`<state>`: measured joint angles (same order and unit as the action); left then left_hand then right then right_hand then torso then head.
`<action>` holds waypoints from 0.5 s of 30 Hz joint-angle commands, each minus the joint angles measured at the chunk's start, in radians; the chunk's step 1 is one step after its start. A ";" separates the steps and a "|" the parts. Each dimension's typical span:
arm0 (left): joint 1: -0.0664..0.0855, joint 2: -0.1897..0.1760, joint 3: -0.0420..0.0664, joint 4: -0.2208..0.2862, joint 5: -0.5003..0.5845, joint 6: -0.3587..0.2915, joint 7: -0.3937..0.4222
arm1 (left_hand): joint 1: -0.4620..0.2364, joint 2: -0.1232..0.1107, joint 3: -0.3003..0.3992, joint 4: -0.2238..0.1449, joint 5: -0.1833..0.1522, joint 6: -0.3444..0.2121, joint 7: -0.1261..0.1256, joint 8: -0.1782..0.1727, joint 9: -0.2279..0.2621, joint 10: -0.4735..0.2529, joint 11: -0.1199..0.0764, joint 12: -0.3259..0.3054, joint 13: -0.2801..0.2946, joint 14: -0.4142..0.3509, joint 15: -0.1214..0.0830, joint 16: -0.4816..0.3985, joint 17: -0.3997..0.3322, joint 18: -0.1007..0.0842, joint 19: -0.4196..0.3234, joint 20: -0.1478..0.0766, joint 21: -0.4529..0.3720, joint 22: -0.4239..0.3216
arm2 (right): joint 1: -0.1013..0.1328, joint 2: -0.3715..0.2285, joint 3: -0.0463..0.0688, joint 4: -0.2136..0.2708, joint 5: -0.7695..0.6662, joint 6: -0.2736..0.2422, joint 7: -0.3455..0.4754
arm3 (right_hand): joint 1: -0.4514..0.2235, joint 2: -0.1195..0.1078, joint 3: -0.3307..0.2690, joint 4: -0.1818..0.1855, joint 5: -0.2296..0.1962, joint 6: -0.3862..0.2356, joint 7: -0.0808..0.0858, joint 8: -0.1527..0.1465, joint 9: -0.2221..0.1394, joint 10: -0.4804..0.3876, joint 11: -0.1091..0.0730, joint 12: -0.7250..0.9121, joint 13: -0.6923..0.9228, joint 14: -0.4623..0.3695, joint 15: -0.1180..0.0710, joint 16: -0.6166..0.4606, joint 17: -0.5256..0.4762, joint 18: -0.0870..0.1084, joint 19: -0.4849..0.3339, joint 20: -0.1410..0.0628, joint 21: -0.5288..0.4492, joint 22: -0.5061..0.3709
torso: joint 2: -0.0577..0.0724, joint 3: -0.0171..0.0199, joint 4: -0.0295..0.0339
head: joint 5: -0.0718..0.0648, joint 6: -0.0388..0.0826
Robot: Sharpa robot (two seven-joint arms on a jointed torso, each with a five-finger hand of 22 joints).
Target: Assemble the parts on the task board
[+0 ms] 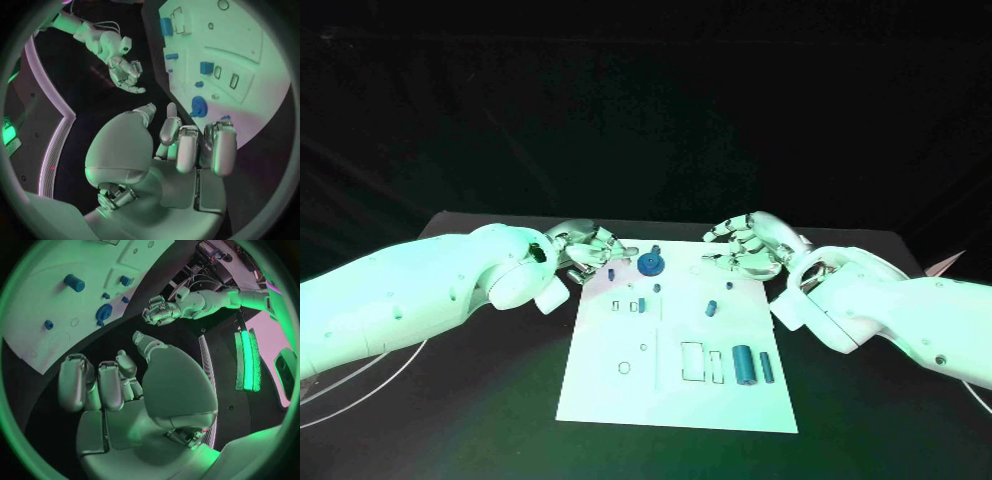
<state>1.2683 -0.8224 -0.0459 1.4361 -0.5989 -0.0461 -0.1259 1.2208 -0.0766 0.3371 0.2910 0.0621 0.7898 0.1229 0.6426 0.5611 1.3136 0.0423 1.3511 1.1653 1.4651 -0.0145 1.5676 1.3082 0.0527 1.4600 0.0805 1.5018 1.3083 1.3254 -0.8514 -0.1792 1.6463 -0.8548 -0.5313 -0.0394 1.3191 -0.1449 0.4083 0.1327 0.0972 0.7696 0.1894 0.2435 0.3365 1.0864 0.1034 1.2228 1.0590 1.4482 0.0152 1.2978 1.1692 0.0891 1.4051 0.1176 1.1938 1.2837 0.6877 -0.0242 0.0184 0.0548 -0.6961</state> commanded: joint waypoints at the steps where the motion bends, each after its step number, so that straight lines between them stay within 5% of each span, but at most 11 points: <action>1: 0.001 0.016 0.001 0.000 -0.139 0.104 -0.162 | -0.005 0.004 0.010 -0.001 0.000 0.000 -0.006 -0.002 0.000 0.024 -0.001 0.022 0.036 0.106 -0.006 0.003 0.263 -0.017 0.024 -0.002 0.007 0.081 | 0.005 -0.014 -0.001 -0.005 0.143 0.080 0.064 | -0.004 -0.007 0.026 0.001 0.005 0.001 -0.001 0.006 -0.002 -0.180 -0.014 -0.187 -0.222 -0.114 -0.008 -0.277 -0.301 0.058 -0.126 -0.005 -0.326 -0.209 | 0.001 0.0010 -0.0003 | 0.000 0.000; 2: 0.002 0.022 0.001 -0.001 -0.149 0.113 -0.180 | -0.004 0.003 0.011 -0.002 0.000 0.000 -0.006 -0.003 0.000 0.028 -0.001 0.025 0.042 0.106 -0.006 0.003 0.263 -0.017 0.024 -0.002 0.007 0.082 | 0.006 -0.019 -0.001 -0.007 0.153 0.082 0.066 | -0.004 -0.014 0.045 0.003 0.005 -0.001 -0.008 0.009 -0.002 -0.189 -0.012 -0.261 -0.296 -0.153 -0.005 -0.425 -0.437 0.099 -0.197 -0.016 -0.566 -0.387 | 0.001 0.0014 -0.0002 | 0.000 -0.001; 5: 0.002 0.039 0.001 -0.003 -0.174 0.132 -0.224 | -0.003 0.005 0.015 -0.002 0.000 0.000 -0.006 -0.005 -0.001 0.033 -0.001 0.031 0.052 0.106 -0.006 0.003 0.263 -0.018 0.026 -0.003 0.009 0.086 | 0.009 -0.030 -0.002 -0.013 0.173 0.088 0.071 | -0.005 -0.038 0.075 -0.003 0.001 -0.005 -0.005 0.017 -0.003 -0.168 -0.014 -0.351 -0.389 -0.156 -0.005 -0.576 -0.521 0.100 -0.175 -0.015 -0.731 -0.536 | 0.001 0.0016 0.0000 | -0.002 -0.004; 15: 0.005 0.087 -0.001 -0.021 -0.244 0.142 -0.321 | -0.078 0.011 0.002 0.003 -0.002 0.010 -0.001 -0.022 -0.006 0.025 0.004 0.029 0.054 0.106 -0.001 0.003 0.263 -0.018 0.026 0.002 0.011 0.090 | 0.011 -0.048 -0.005 -0.031 0.186 0.098 0.087 | -0.013 -0.049 0.108 -0.018 0.001 0.005 -0.009 0.043 -0.006 -0.137 -0.013 -0.506 -0.570 -0.145 -0.001 -0.833 -0.646 0.095 -0.097 -0.006 -0.980 -0.806 | 0.001 0.0006 0.0004 | -0.003 -0.010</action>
<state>1.2716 -0.7400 -0.0467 1.4176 -0.7855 0.0618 -0.3805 1.1492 -0.0659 0.3449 0.2942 0.0620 0.7920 0.1207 0.6236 0.5542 1.3388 0.0412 1.3786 1.2181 1.4650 -0.0144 1.5676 1.3080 0.0529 1.4599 0.0806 1.5091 1.3081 1.3359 -0.8987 -0.1838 1.6168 -0.6930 -0.4644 0.0155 1.3071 -0.1834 0.5139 0.1171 0.0970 0.7709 0.1824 0.2822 0.3317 0.9464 0.0975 0.7278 0.5017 1.2967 0.0142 0.4750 0.5277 0.1783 1.3036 0.1117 0.2237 0.4897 0.6890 -0.0229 0.0183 0.0519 -0.7038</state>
